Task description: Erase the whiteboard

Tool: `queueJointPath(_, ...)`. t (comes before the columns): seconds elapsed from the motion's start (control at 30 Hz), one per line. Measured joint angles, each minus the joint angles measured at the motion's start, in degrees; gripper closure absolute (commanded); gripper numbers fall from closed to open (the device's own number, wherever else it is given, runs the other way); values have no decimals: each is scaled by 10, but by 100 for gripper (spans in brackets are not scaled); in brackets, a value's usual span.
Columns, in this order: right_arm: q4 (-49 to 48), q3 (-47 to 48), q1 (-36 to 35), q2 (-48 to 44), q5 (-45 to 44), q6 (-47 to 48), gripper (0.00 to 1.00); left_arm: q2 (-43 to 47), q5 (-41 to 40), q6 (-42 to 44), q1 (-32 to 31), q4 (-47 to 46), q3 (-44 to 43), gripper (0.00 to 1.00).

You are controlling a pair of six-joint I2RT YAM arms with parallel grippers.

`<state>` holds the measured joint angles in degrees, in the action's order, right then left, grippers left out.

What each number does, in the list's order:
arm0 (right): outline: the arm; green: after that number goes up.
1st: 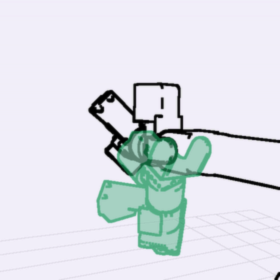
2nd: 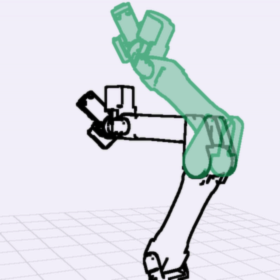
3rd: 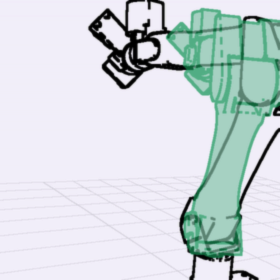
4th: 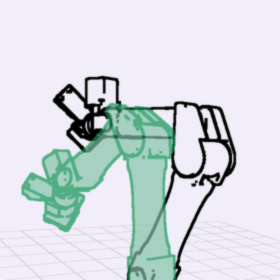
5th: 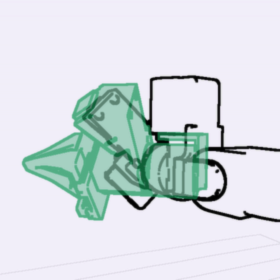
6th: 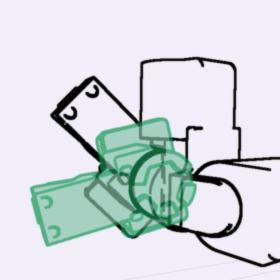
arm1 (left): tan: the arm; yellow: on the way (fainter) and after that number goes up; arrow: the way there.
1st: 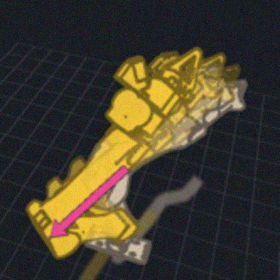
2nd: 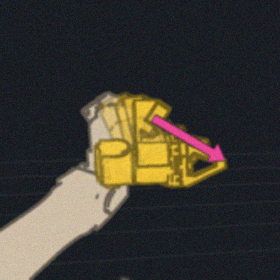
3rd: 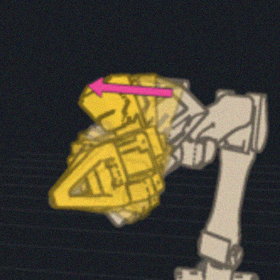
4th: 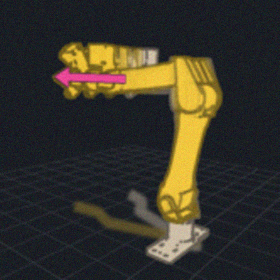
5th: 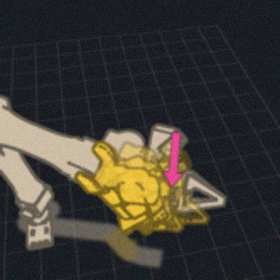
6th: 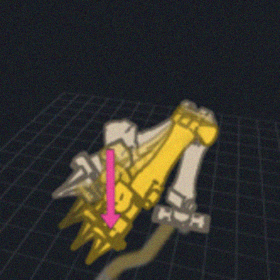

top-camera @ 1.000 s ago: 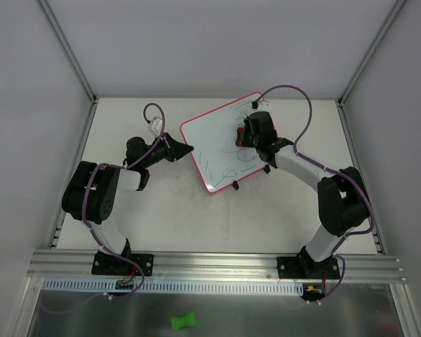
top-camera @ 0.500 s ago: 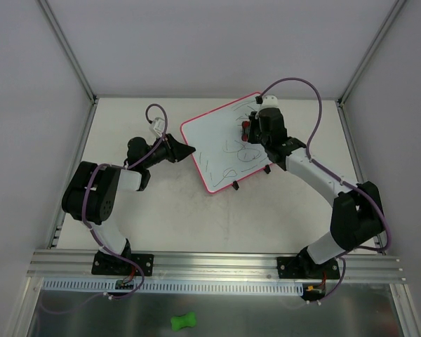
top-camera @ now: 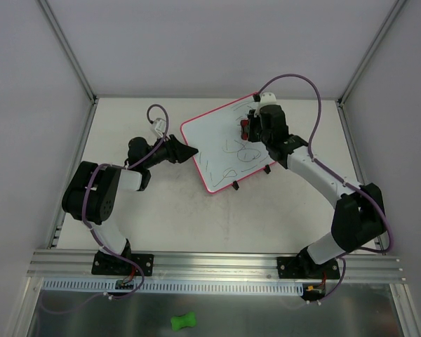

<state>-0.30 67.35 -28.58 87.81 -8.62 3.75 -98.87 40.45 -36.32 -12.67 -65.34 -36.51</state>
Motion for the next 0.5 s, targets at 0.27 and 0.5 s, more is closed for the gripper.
queueJointPath(0.27, 19, 81, 1, 22, 23, 26, 100, -17, 14, -15, 0, -19, -21, 46)
queueJointPath(0.5, 46, 170, 7, 81, 48, 54, 100, -22, 24, -18, 0, -16, -37, 59)
